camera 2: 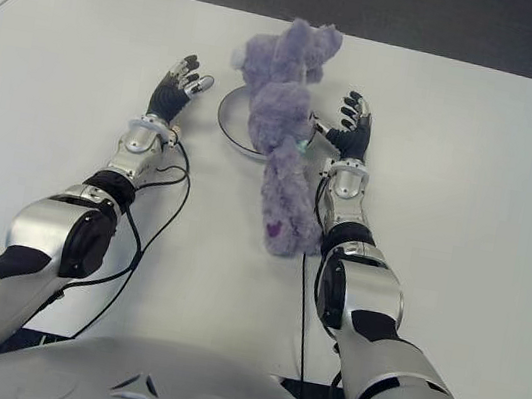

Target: Put the doll into the plate.

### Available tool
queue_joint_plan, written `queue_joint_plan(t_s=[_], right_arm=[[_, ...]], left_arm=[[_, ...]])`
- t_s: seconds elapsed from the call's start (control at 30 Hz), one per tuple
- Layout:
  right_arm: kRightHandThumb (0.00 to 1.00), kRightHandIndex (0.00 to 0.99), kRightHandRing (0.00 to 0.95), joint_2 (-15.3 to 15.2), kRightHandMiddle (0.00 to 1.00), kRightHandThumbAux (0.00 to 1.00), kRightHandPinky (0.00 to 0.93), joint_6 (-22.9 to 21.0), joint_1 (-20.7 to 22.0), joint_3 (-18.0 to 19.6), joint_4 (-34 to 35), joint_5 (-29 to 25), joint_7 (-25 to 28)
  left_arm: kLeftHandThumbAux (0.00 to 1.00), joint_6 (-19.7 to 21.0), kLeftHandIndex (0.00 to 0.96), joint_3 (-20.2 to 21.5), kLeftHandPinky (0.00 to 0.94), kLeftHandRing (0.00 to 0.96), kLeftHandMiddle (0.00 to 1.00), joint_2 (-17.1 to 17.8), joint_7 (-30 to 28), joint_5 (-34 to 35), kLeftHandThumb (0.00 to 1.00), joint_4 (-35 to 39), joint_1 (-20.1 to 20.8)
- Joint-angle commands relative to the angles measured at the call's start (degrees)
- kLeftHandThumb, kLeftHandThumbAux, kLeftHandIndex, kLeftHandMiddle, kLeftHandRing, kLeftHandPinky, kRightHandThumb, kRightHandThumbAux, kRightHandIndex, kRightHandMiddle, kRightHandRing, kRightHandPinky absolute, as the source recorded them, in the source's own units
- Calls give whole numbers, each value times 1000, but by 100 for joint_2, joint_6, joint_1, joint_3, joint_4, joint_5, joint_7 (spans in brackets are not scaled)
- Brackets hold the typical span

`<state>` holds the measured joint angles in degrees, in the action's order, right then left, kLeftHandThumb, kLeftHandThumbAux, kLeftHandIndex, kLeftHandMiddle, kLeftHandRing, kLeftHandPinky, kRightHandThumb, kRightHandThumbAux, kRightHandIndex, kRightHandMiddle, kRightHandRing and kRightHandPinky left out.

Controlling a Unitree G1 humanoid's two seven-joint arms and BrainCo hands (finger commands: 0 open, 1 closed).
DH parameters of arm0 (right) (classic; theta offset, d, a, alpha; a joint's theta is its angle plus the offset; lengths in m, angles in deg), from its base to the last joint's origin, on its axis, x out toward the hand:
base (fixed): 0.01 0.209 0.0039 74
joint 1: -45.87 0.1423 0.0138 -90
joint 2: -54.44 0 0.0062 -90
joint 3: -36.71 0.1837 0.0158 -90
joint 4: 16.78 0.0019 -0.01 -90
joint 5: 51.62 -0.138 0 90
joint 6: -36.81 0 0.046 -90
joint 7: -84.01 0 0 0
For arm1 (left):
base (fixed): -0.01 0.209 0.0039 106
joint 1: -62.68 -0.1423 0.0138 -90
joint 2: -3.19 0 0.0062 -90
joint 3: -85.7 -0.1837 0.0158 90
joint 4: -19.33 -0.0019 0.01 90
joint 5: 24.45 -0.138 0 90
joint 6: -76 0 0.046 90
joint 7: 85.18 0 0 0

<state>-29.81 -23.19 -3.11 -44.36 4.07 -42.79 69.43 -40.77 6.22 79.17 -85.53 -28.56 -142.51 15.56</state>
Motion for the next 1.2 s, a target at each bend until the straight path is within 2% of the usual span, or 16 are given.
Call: queue_joint_plan(t_s=[0.03,0.23,0.47,1.2], right_arm=[[0,100,157,649,150,794,164,-232,-1591,44,-845,-74,18],[0,50,95,646,85,767,105,-300,-1582,15,-853,-14,-101],[0,23,61,642,54,768,89,-415,-1577,29,-863,-26,-121],[0,84,110,630,114,811,143,-458,-1585,14,-862,0,-157]], left_arm=[[602,1048,14,-165,75,24,27,-200,-220,-187,0,-682,-1121],[628,1096,13,-205,68,16,21,-202,-147,-233,0,-680,-1118],[645,1018,27,-210,85,21,24,-222,29,-250,0,-671,-1139],[718,960,93,-46,127,63,60,-326,727,-129,0,-667,-1176]])
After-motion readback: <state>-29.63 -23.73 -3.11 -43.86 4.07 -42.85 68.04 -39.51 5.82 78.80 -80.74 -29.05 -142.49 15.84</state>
